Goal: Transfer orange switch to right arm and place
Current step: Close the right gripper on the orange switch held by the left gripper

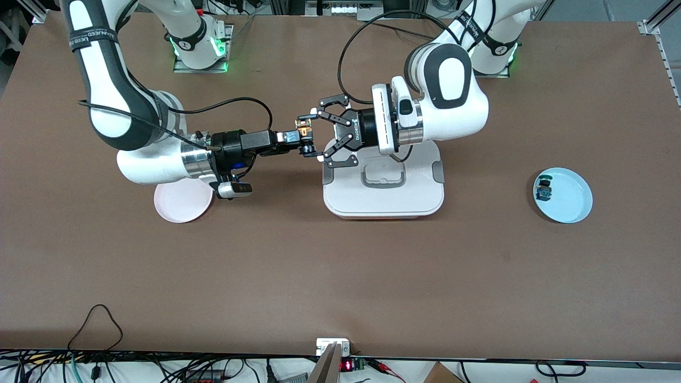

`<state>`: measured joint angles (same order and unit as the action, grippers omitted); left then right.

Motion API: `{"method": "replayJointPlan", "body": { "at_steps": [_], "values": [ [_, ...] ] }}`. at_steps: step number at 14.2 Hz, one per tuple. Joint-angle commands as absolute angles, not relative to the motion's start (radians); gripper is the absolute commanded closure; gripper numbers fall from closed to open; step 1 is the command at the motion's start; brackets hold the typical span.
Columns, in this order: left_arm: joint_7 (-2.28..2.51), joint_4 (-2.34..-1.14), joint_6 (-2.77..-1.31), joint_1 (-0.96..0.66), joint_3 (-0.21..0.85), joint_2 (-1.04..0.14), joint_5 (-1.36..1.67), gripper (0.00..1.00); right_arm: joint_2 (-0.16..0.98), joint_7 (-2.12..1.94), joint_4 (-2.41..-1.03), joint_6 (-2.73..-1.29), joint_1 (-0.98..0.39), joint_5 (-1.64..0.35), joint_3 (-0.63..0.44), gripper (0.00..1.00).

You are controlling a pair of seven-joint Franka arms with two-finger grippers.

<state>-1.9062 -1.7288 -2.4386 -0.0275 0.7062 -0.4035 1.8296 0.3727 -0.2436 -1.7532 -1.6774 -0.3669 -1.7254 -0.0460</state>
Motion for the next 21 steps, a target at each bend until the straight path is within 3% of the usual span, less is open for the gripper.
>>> {"method": "replayJointPlan", "body": {
  "at_steps": [1,8,9,10,11,13,16,21],
  "values": [
    [-1.94,-1.729,-2.442,-0.023,0.71,-0.397,1.864,0.83,0.37,-0.259,-1.761,-1.687,-0.38,-1.747,-0.051,0.07],
    [-1.94,-1.729,-2.442,-0.025,0.71,-0.397,1.864,0.82,0.365,-0.261,-1.781,-1.677,-0.377,-1.744,-0.051,0.13],
    [-1.94,-1.729,-2.444,-0.025,0.71,-0.397,1.864,0.82,0.364,-0.261,-1.782,-1.677,-0.377,-1.744,-0.051,0.19],
    [-1.94,-1.729,-2.442,-0.025,0.71,-0.397,1.864,0.82,0.361,-0.262,-1.782,-1.677,-0.377,-1.744,-0.051,0.31],
    [-1.94,-1.729,-2.444,-0.025,0.71,-0.397,1.864,0.82,0.357,-0.243,-1.782,-1.674,-0.377,-1.744,-0.051,0.62],
    [-1.94,-1.729,-2.444,-0.025,0.71,-0.397,1.864,0.82,0.348,-0.244,-1.782,-1.674,-0.376,-1.743,-0.051,0.82],
    [-1.94,-1.729,-2.444,-0.026,0.71,-0.397,1.864,0.82,0.342,-0.248,-1.782,-1.674,-0.373,-1.743,-0.051,0.93],
    [-1.937,-1.729,-2.444,-0.026,0.71,-0.399,1.865,0.82,0.342,-0.258,-1.782,-1.683,-0.373,-1.744,-0.051,0.99]
  ]
}}
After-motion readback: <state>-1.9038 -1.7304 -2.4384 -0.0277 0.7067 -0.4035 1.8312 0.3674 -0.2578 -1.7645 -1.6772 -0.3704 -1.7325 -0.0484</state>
